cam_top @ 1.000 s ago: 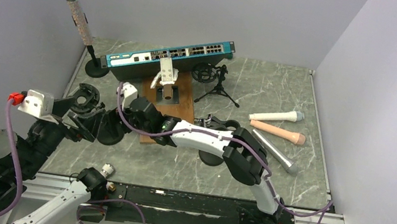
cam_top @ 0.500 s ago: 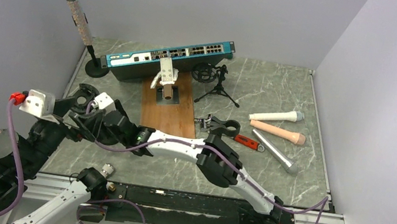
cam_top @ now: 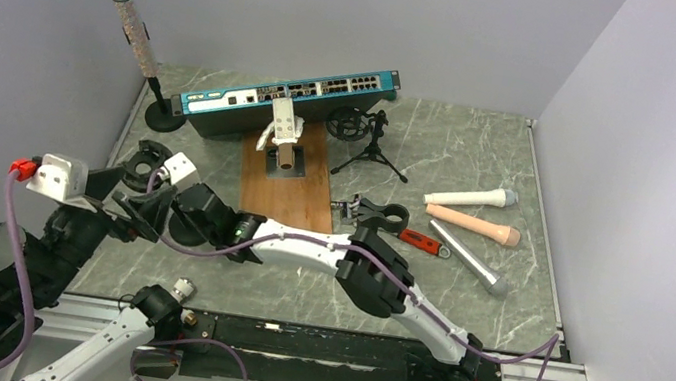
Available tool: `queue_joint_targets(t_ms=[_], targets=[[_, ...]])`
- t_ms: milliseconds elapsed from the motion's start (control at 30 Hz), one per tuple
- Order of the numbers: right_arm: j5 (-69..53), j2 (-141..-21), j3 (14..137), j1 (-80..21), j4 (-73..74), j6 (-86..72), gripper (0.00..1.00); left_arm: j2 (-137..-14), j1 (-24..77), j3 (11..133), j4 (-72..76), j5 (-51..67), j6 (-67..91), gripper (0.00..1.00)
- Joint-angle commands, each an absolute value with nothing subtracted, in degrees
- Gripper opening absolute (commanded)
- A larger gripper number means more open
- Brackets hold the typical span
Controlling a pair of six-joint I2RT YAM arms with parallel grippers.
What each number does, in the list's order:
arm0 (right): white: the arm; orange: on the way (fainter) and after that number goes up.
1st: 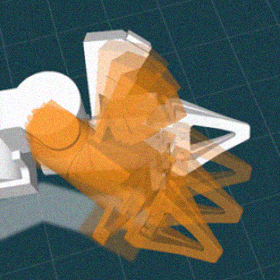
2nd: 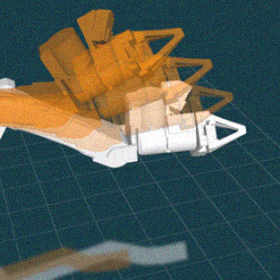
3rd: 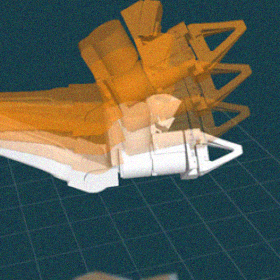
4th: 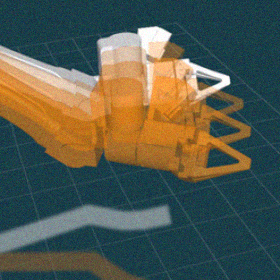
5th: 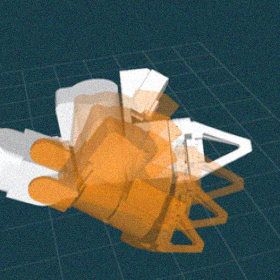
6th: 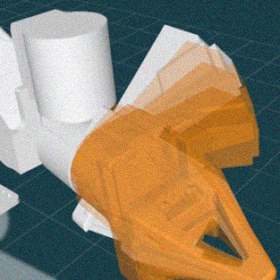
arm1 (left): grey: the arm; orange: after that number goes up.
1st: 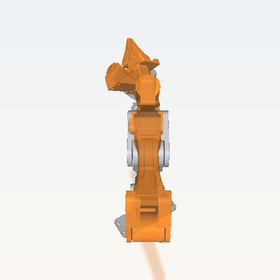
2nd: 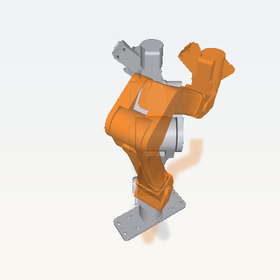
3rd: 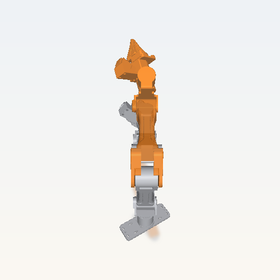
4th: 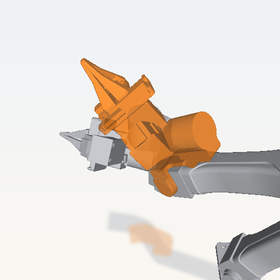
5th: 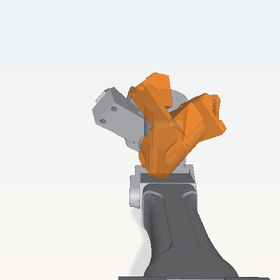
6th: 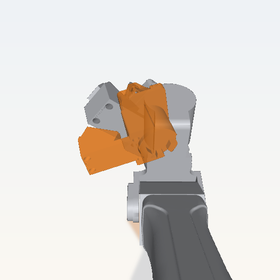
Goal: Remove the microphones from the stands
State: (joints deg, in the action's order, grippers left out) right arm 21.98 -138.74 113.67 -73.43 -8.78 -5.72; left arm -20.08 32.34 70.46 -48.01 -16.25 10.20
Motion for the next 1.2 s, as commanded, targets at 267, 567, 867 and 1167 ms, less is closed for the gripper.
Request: queue_joint_targets(t_ms=[267, 567, 867, 1167], targets=[[15.59, -108.01, 85.61, -74.31, -11.04, -11.85, 0.0, -18.96, 32.59, 75.15, -46.21, -20.24, 10.93, 0.99], [16.56, -92.69, 59.72, -74.83, -14.69, -16.53, 0.0, -20.38, 32.56, 71.34, -44.09, -15.69, 16.78, 0.99], [22.57, -85.15, 46.43, -75.45, -18.29, -11.93, 0.0, -24.69, 32.6, 67.69, -40.2, -9.51, 23.58, 0.99], [25.14, -82.93, 39.9, -75.43, -20.93, -9.79, 0.11, -28.26, 32.54, 65.4, -37.56, -6.53, 28.36, 0.97]])
